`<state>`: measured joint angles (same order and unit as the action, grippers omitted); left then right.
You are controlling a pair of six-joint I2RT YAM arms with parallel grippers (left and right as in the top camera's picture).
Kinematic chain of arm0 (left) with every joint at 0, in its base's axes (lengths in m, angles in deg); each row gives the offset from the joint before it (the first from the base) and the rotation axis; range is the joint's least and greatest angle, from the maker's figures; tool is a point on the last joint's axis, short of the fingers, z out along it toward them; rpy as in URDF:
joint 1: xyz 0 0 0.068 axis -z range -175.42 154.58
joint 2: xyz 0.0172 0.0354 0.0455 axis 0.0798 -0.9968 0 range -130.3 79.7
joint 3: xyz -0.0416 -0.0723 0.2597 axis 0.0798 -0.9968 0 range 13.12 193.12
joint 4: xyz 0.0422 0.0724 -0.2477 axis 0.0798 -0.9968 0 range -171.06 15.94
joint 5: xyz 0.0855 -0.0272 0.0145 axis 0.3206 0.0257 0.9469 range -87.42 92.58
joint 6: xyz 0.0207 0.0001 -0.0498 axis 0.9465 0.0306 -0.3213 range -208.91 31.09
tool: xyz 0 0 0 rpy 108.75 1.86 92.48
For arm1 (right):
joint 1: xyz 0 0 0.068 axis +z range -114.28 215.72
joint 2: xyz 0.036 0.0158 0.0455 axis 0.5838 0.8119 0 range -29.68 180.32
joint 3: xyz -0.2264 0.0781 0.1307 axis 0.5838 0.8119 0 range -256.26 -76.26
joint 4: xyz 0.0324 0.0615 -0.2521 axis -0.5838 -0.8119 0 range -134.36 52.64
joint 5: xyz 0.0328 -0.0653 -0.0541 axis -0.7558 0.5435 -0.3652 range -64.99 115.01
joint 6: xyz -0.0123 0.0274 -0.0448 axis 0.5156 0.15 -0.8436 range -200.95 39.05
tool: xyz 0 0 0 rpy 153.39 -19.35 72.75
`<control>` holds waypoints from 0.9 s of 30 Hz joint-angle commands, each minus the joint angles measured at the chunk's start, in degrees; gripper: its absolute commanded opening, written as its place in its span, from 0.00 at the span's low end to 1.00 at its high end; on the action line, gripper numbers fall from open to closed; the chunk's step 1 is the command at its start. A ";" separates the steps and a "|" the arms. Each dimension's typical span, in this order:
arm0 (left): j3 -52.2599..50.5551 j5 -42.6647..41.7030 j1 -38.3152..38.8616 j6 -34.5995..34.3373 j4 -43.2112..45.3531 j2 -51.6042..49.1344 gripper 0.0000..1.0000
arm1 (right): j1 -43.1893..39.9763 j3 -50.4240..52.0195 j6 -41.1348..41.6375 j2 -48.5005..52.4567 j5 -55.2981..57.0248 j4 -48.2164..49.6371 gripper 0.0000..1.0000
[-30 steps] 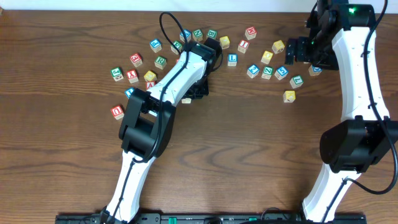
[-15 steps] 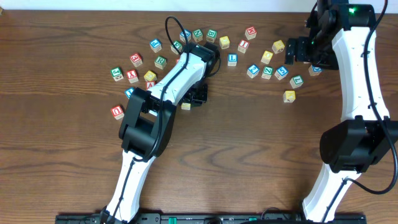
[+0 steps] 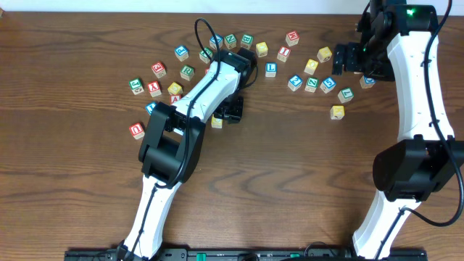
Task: Spell out CORL
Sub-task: 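Open left gripper and retract left arm to the side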
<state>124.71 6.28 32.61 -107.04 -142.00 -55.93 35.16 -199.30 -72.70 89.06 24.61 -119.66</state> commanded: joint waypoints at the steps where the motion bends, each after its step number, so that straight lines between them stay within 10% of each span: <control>1: -0.31 -0.09 -1.11 0.55 0.76 4.39 0.59 | 0.33 -0.48 -0.81 -1.09 0.46 0.31 0.99; 14: -0.31 -0.04 -7.91 0.55 5.20 23.23 0.59 | 0.35 -0.48 -0.61 -1.09 -4.28 2.40 1.00; 27: -0.31 -0.09 -25.00 0.46 2.16 32.72 0.86 | 9.62 -0.48 2.14 -1.07 -10.93 11.02 0.99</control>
<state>124.21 5.91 10.93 -106.93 -138.52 -23.98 40.96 -199.30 -72.50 89.03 12.67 -110.04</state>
